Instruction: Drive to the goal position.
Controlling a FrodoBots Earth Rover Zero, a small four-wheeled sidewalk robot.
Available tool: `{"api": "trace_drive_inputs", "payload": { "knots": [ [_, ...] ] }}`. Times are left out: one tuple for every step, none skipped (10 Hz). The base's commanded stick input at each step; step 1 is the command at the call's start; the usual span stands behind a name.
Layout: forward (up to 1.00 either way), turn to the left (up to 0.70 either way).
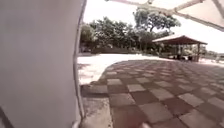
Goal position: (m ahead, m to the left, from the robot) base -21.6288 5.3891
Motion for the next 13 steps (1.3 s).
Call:
{"api": "trace_drive_inputs", "payload": {
  "knots": [
    [0.00, -0.70],
    [0.00, -0.70],
    [0.00, -0.70],
    [0.00, -0.70],
    [0.00, -0.70],
    [0.00, -0.70],
    [0.00, -0.70],
    [0.00, -0.70],
    [0.00, -0.70],
    [0.00, -0.70],
    [0.00, -0.70],
    [0.00, -0.70],
    [0.00, -0.70]
  ]
}}
